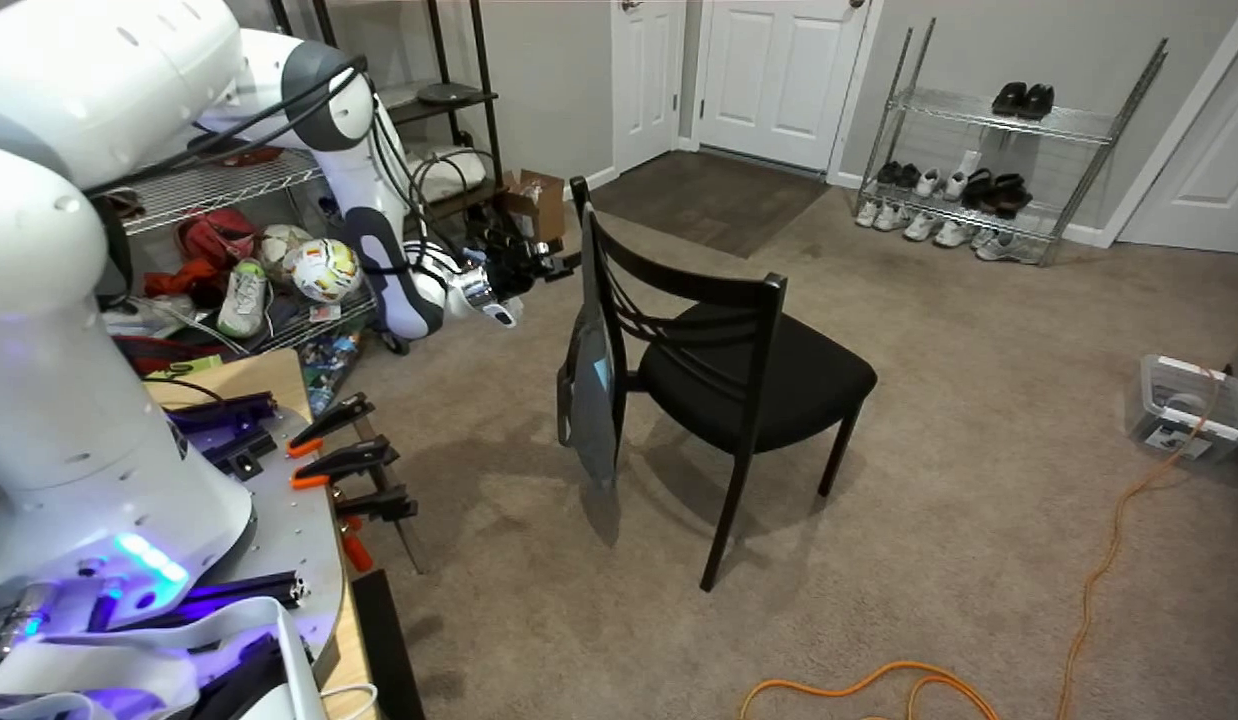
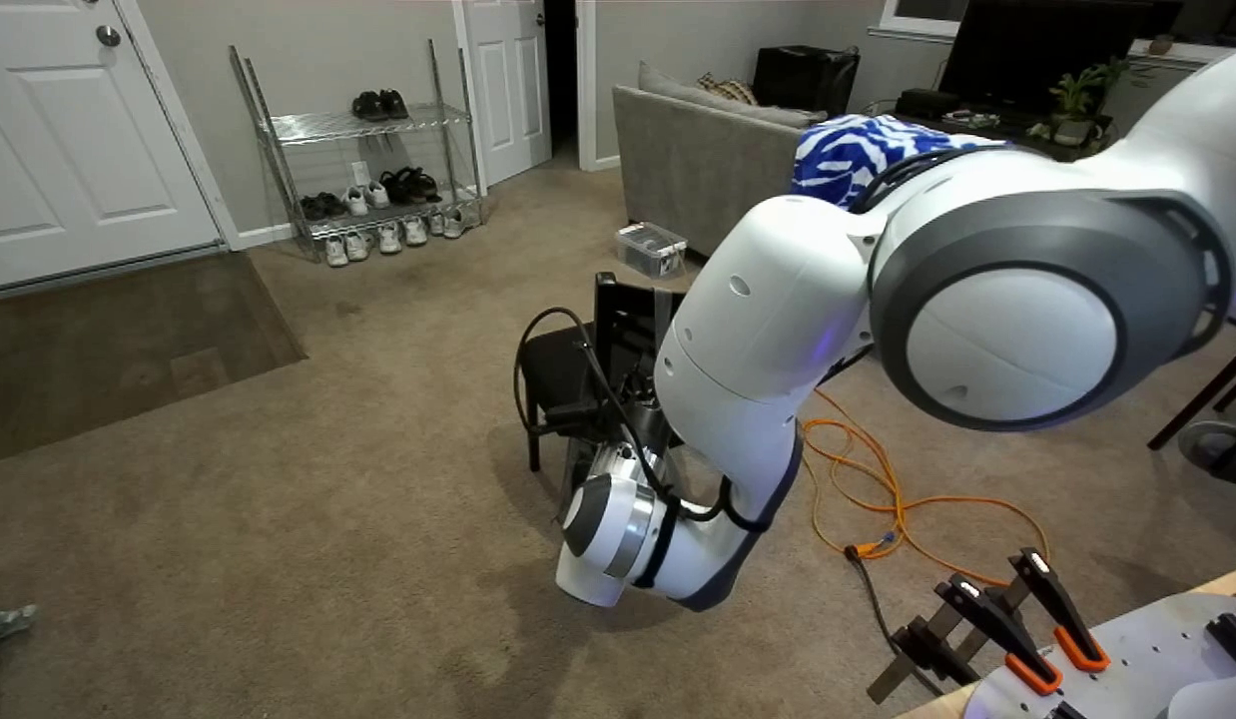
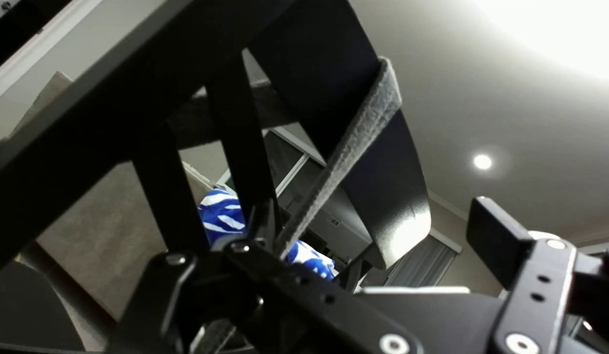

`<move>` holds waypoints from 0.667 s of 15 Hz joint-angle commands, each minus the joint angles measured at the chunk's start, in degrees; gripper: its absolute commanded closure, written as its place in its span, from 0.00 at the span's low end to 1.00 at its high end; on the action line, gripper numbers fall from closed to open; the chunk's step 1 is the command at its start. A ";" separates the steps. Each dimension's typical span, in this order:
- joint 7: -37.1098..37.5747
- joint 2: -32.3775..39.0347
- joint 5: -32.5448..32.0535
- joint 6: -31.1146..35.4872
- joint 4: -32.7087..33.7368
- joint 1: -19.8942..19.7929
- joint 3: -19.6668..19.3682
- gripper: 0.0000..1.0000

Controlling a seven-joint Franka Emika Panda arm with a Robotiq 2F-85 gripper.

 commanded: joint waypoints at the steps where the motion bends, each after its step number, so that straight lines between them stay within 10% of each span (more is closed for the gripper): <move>1: 2.73 -2.39 0.23 -0.56 -3.43 -2.32 0.84 0.00; 10: 2.67 -3.32 -0.85 -0.53 -2.00 -2.41 1.13 0.00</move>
